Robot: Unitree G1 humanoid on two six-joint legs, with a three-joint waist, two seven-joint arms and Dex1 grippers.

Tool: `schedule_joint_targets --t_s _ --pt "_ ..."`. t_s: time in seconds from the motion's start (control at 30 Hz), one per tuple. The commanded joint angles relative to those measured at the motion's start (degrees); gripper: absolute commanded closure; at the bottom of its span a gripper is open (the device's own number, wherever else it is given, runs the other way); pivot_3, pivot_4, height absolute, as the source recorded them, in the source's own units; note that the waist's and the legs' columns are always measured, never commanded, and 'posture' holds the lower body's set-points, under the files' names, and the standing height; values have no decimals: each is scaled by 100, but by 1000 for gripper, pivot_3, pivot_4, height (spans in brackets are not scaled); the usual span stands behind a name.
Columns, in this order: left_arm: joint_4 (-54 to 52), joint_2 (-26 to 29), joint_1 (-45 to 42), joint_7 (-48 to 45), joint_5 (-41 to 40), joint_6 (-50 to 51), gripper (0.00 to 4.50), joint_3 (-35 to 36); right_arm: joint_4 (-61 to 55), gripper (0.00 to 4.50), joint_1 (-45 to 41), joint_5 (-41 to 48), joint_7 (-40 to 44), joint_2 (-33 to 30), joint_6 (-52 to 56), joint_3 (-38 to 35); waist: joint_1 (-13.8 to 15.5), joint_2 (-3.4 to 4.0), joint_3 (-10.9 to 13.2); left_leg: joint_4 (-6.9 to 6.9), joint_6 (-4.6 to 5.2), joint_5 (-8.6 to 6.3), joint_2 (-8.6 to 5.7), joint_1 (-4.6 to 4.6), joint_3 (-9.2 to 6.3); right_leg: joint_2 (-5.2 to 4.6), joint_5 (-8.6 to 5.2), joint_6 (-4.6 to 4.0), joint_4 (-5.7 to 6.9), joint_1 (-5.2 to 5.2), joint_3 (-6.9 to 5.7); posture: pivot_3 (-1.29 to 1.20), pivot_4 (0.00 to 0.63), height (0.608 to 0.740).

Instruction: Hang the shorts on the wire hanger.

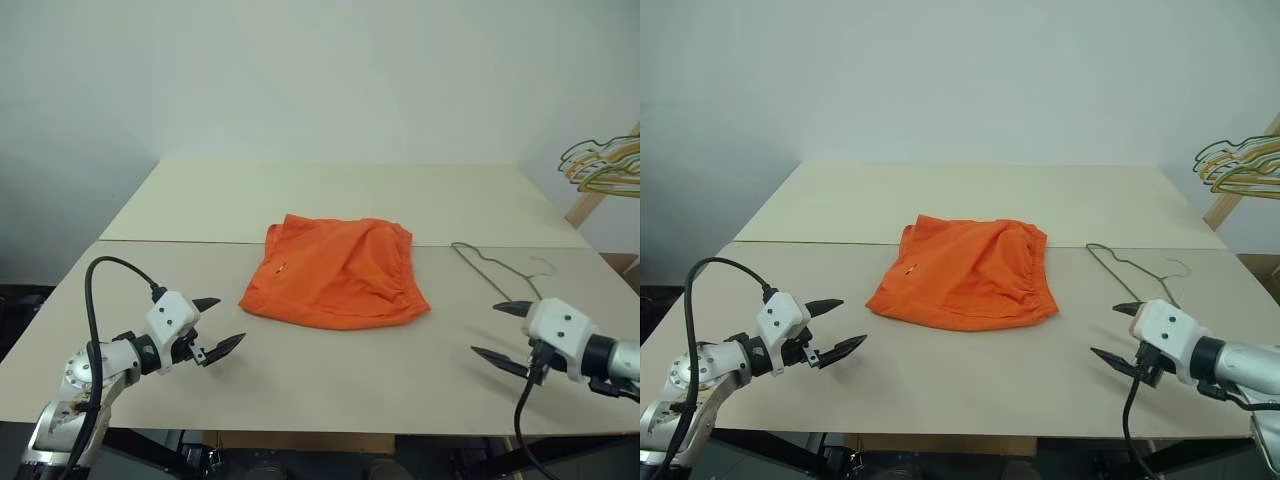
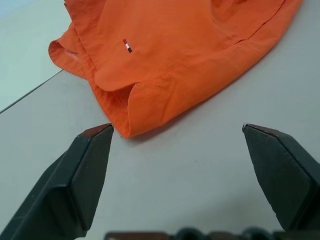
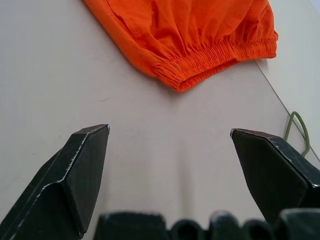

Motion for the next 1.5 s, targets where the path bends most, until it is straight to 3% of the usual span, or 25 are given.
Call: schedule_joint_targets --t_s 0.03,0.63,0.9,1.17,1.43,1.5 --pt "-79 66 -161 -55 -70 -68 5 80 -33 32 -135 1 -13 -60 -150 -85 3 0 0 0 0 0 0 0 0 0 0 0 0 0 0 -34 0 740" --pt "-51 54 -332 36 111 -63 5 -29 222 32 -474 -123 -63 -36 -532 116 -13 1 -1 0 0 0 -1 0 1 0 0 0 0 -1 2 -75 0 740" --pt "-21 179 -273 -158 244 -124 5 -246 849 32 -1584 -1690 -232 -352 -2161 1386 -166 13 -9 0 -6 4 -1 0 4 6 0 0 3 -6 4 -108 0 740" --pt "125 167 -351 -220 387 -225 5 -403 2191 32 -3368 -3277 -809 284 -3196 2961 -351 15 -11 1 -30 17 1 0 8 10 0 0 7 -10 11 -112 0 740" --pt "71 131 -329 -163 416 -241 5 -470 3803 32 -4391 -3730 -1017 843 -3803 3781 -409 16 -11 2 -54 31 2 -3 8 2 1 0 7 -12 12 -90 0 740" --pt "55 123 -311 -145 433 -250 0 -475 4077 398 -4540 -3801 -1032 907 -3875 3921 -439 16 -11 3 -54 32 1 -3 8 1 1 0 8 -11 12 -86 0 740"
